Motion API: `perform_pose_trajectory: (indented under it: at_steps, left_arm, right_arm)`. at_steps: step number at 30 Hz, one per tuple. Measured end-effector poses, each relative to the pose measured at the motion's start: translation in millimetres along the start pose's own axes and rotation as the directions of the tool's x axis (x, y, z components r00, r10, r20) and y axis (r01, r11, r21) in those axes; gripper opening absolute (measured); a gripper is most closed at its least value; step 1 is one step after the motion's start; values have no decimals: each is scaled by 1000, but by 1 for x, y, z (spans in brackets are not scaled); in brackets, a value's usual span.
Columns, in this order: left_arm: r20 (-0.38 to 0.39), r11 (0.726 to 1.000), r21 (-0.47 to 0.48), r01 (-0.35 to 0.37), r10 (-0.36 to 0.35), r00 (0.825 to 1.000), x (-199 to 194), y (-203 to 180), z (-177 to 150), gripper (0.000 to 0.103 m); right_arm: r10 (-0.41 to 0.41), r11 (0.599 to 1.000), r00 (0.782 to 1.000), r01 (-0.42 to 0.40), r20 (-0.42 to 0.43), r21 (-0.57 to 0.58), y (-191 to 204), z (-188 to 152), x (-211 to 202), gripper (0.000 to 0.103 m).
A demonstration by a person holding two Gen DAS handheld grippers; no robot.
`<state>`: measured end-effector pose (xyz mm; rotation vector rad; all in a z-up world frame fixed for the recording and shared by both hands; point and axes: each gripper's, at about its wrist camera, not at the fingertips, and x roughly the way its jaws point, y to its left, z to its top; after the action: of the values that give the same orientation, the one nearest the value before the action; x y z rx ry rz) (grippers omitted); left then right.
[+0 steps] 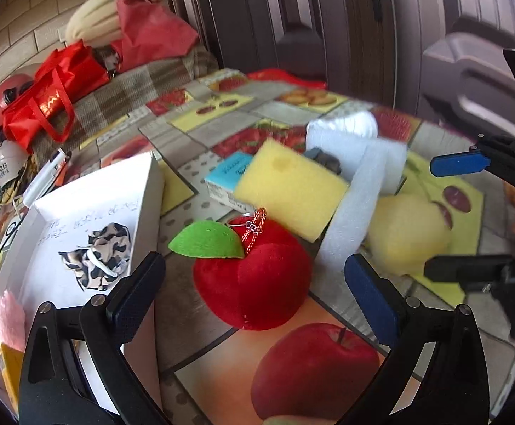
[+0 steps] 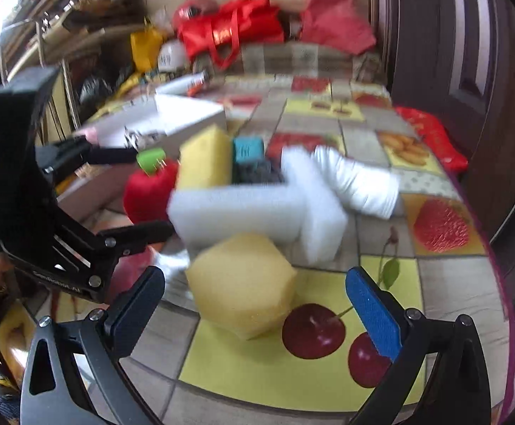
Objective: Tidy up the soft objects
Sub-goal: 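Grasp the red plush apple with the left tool while the right tool grasps the yellow sponge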
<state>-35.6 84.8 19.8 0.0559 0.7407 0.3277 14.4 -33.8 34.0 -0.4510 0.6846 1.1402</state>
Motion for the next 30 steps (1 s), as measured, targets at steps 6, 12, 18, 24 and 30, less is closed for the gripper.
perform_pose_trajectory:
  at_steps: [6,12,18,24,30]
  left_arm:
    - [-71,1000,-2,-1,1,997,18,1,3,77]
    - [-20,998,-50,40,-41,999,9,9,2,63]
    - [140,999,-40,7,-2,990,-26,9,-2,62]
    - [248,992,-124,-21,51,967,-49,25,-9,63]
    - [320,982,-187,-37,96,942,-72,45,-24,63]
  right_arm:
    - [43,999,997,-44,-64,-10,1,3,12,91]
    - [96,993,991,-102,-91,-66,14,-4,11,59]
    - [203,978,974,-198,95,-66,12,-2,-27,59]
    - [111,989,885,-145,453,41,8,12,-64,60]
    - [-90,981,836,-18,541,192,0,17,-58,60]
